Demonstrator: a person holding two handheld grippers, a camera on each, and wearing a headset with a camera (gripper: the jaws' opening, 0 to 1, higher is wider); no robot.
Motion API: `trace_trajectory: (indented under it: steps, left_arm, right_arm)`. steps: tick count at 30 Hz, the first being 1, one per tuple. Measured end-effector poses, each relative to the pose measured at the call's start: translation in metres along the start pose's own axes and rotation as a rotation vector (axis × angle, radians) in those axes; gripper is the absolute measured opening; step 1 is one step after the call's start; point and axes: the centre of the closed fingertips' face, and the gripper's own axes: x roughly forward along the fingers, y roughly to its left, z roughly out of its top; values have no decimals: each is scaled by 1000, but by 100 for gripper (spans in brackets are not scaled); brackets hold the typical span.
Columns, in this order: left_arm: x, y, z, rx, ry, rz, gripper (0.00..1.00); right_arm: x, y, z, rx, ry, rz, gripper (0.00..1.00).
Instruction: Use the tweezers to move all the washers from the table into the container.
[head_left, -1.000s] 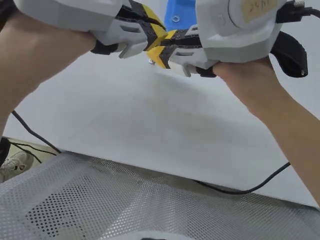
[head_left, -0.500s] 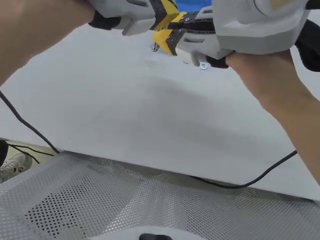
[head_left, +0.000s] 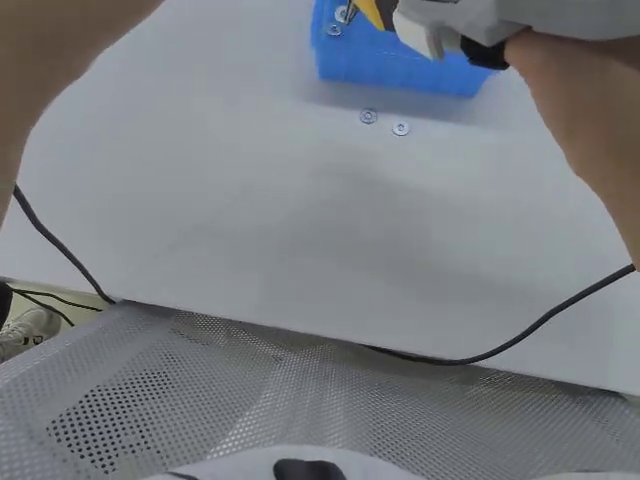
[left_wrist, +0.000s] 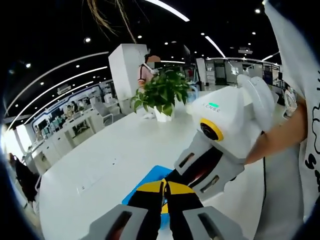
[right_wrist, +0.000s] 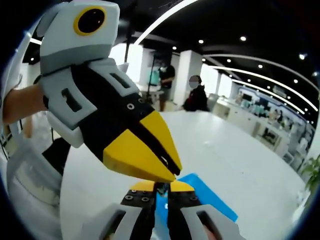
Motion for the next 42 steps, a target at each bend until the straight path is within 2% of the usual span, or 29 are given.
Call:
trace_trajectory:
  steps: [3, 9, 13, 16, 19, 21, 23, 25, 28, 36, 42]
  left_arm:
    - [4, 4, 3, 6, -6, 17, 3]
    - [6, 7, 7, 6, -23, 3, 8]
    - [11, 8, 0, 29, 4, -13, 4]
    - [16, 3, -4, 28, 20, -45, 0]
    - [22, 1, -9, 57, 39, -50, 0]
    - [26, 3, -14, 53, 48, -52, 0]
    - [31, 5, -22, 37, 73, -53, 0]
    - [35, 5, -29, 44, 95, -57, 0]
    - [40, 4, -38, 43, 121, -69, 0]
    - [47, 6, -50, 26, 130, -71, 0]
    - [50, 5, -56, 38, 145, -70, 0]
  right_arm:
    - [-1, -9, 2, -8, -7, -27, 4]
    - [1, -19, -6, -19, 13, -48, 4]
    - [2, -21, -14, -31, 31, -48, 4]
    - [4, -22, -19, -37, 44, -47, 4]
    - [7, -23, -25, -42, 62, -43, 4]
    - [9, -24, -29, -33, 69, -40, 4]
    - [14, -25, -38, -15, 90, -33, 4]
    - [19, -24, -47, -15, 123, -31, 4]
    - [24, -21, -54, 0, 142, -21, 4]
    - [31, -22, -65, 26, 173, -20, 4]
    - [35, -22, -72, 17, 200, -22, 4]
